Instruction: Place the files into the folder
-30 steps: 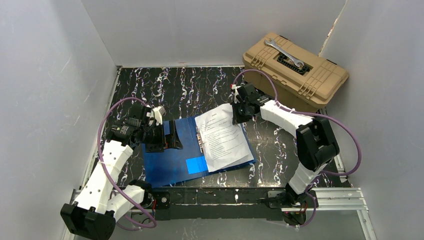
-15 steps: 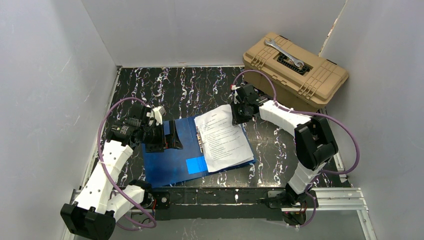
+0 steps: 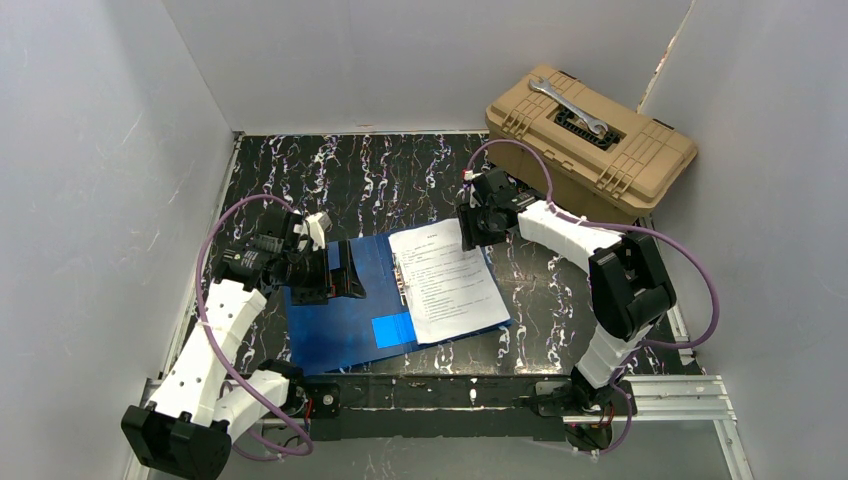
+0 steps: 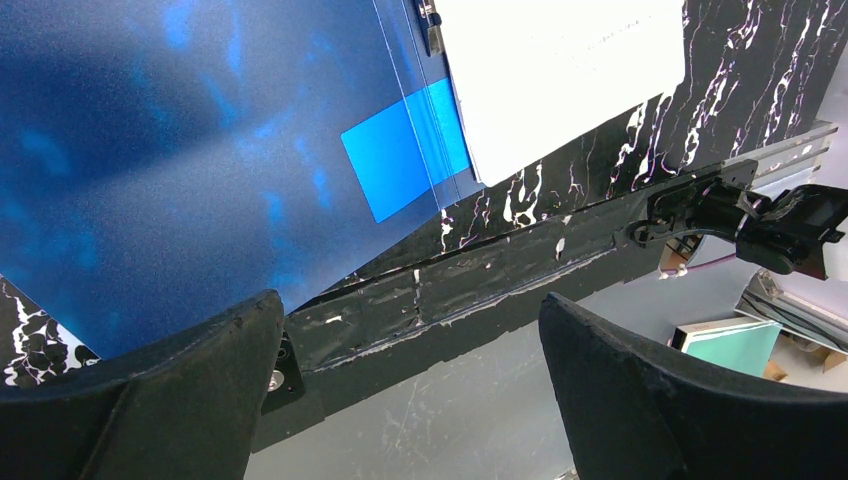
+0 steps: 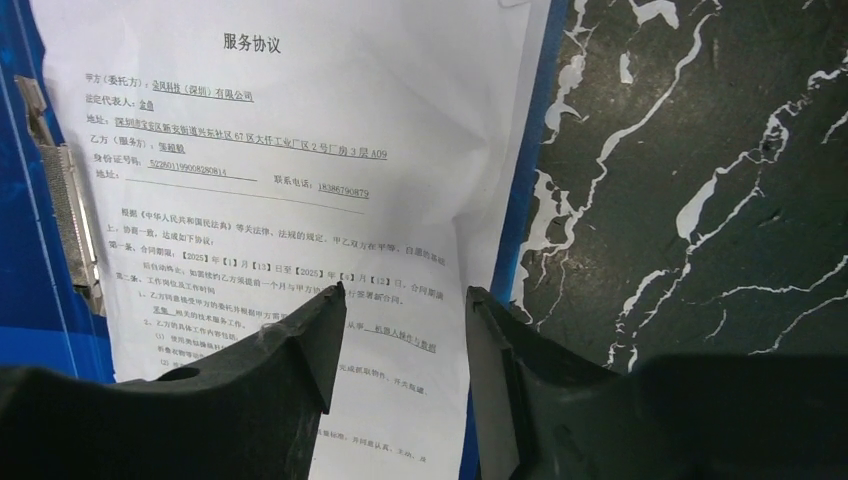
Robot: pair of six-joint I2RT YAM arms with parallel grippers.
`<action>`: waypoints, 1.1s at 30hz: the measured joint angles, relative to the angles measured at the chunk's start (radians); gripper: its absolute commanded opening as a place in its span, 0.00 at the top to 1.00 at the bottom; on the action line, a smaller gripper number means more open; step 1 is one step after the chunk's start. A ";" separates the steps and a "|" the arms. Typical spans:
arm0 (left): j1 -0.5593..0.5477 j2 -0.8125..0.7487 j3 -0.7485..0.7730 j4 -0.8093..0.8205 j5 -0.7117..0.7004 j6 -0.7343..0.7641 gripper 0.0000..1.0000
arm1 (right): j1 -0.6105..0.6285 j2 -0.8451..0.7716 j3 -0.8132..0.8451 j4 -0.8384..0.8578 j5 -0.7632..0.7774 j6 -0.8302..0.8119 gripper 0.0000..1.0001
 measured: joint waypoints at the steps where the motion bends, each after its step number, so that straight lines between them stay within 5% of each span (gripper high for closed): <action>1: 0.000 0.001 0.000 0.000 0.000 0.000 0.02 | 0.000 0.000 0.000 -0.002 0.008 -0.001 0.42; 12: 0.000 0.004 0.000 0.015 0.000 -0.011 0.02 | 0.012 -0.051 0.000 -0.037 0.055 0.010 0.42; 20: 0.000 0.005 -0.050 0.072 0.000 -0.058 0.02 | 0.138 -0.090 0.003 -0.014 0.032 0.085 0.47; 33: 0.000 0.083 -0.189 0.184 0.001 -0.150 0.02 | 0.296 0.105 0.152 0.028 0.033 0.206 0.54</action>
